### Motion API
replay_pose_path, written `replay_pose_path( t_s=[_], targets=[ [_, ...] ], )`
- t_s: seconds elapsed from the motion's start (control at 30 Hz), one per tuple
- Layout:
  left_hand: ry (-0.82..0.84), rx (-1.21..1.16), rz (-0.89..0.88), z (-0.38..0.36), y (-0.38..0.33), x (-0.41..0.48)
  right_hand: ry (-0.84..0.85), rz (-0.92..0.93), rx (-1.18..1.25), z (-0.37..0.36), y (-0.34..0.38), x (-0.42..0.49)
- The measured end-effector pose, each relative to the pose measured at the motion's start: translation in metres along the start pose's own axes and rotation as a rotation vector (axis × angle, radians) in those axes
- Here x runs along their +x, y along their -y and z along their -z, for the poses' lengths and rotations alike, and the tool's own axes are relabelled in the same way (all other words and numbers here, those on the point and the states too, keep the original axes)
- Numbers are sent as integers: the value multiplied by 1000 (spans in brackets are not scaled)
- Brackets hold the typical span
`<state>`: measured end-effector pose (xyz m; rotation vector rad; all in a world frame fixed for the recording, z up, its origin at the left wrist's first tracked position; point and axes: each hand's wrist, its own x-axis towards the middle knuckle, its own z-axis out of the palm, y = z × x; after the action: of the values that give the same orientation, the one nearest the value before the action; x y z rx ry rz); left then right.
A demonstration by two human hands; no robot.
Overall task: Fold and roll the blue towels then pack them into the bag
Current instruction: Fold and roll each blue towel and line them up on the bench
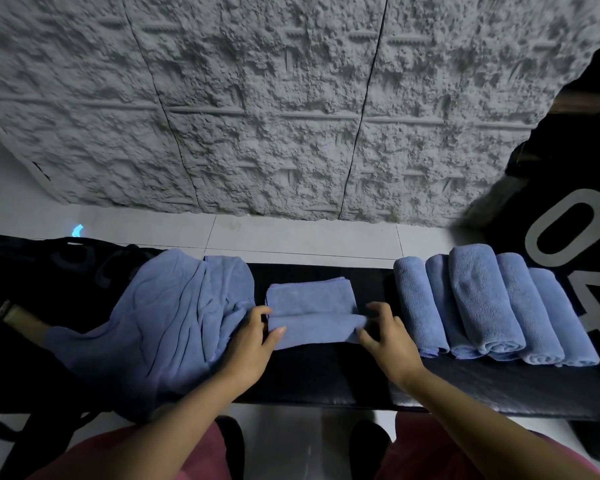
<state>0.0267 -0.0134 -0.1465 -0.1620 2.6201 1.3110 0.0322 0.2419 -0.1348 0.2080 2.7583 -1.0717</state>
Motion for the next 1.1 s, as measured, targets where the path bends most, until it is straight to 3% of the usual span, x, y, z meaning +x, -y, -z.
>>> replay_pose_path(
  t_s=[0.2, 0.33, 0.4, 0.47, 0.6, 0.77, 0.87, 1.0, 1.1],
  targets=[
    [-76, 198, 23, -1, -7, -5, 41, -89, 141, -1, 5, 1],
    [-283, 602, -488, -3, -7, -7, 47, -113, 136, -2, 7, 4],
    [-217, 734, -724, -5, -9, -9, 74, -131, 136, -2, 7, 6],
    [-133, 834, -774, -8, -8, -11, 94, -139, 126, 0, 8, 9],
    [-72, 1020, -722, -14, -7, -6, 121, -145, 110, 2, 9, 15],
    [-143, 1138, -617, -19, -23, 10, 43, -117, 35, 16, 20, 19],
    [-58, 975, -450, -26, -53, 14, -86, -55, -76, 35, 21, 26],
    [82, 594, -157, -52, -88, 19, -204, -77, 10, 62, 14, 33],
    [114, 398, -45, -77, -112, 23, -222, -80, 28, 77, 7, 33]
  ],
)
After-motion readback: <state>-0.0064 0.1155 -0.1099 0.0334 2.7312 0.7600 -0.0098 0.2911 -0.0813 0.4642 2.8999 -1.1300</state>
